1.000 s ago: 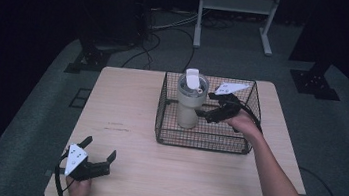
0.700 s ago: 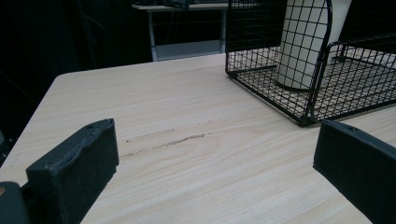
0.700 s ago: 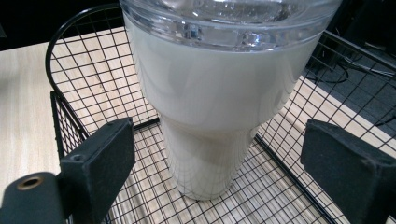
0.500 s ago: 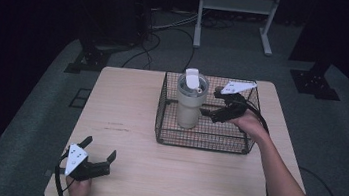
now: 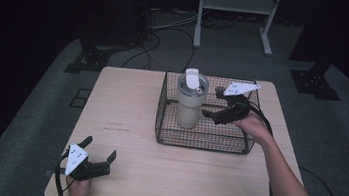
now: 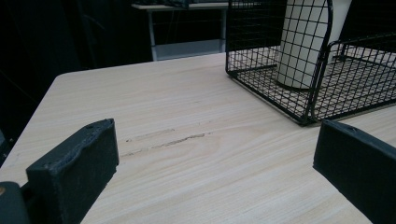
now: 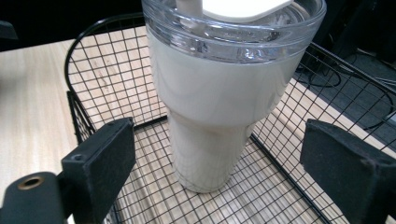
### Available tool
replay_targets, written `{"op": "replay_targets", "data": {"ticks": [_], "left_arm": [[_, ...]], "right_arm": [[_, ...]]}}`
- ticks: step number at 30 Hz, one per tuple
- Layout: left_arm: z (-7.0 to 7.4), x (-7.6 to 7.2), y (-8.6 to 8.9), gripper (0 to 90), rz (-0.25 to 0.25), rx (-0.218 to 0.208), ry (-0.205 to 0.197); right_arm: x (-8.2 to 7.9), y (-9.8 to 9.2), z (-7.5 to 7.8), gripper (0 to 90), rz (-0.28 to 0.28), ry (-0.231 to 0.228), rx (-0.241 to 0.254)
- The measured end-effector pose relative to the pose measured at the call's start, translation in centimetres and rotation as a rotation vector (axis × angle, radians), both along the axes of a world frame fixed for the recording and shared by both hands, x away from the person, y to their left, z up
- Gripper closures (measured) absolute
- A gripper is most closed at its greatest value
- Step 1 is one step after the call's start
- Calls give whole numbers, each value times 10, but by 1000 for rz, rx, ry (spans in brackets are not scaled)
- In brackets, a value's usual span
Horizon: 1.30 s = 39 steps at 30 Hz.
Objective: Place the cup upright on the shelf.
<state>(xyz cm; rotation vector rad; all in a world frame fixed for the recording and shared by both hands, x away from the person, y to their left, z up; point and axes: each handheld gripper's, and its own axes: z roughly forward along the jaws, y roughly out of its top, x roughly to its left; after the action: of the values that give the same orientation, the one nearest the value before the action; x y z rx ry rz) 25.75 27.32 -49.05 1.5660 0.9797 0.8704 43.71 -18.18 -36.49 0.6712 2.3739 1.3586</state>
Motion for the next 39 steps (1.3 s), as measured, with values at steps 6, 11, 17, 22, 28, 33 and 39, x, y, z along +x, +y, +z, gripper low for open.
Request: {"op": "replay_targets", "data": {"ticks": [6, 11, 17, 22, 28, 33, 39], "left_arm": [[0, 0, 0, 0, 0, 2, 1], [0, 0, 0, 0, 0, 3, 1], [0, 0, 0, 0, 0, 4, 1], [0, 0, 0, 0, 1, 5, 2], [0, 0, -1, 0, 2, 8, 1], [0, 0, -1, 0, 3, 8, 2], [0, 0, -1, 0, 4, 11, 1]], "right_arm": [[-7, 2, 3, 98, 20, 2, -12], [-14, 0, 6, 98, 29, -1, -14], [-21, -5, 3, 98, 29, 9, -6], [-29, -10, 2, 98, 12, -4, -2], [-35, -20, 4, 99, -2, -12, 12], [-41, -26, 4, 99, -4, -12, 13], [-48, -28, 1, 98, -5, -21, -19]]}}
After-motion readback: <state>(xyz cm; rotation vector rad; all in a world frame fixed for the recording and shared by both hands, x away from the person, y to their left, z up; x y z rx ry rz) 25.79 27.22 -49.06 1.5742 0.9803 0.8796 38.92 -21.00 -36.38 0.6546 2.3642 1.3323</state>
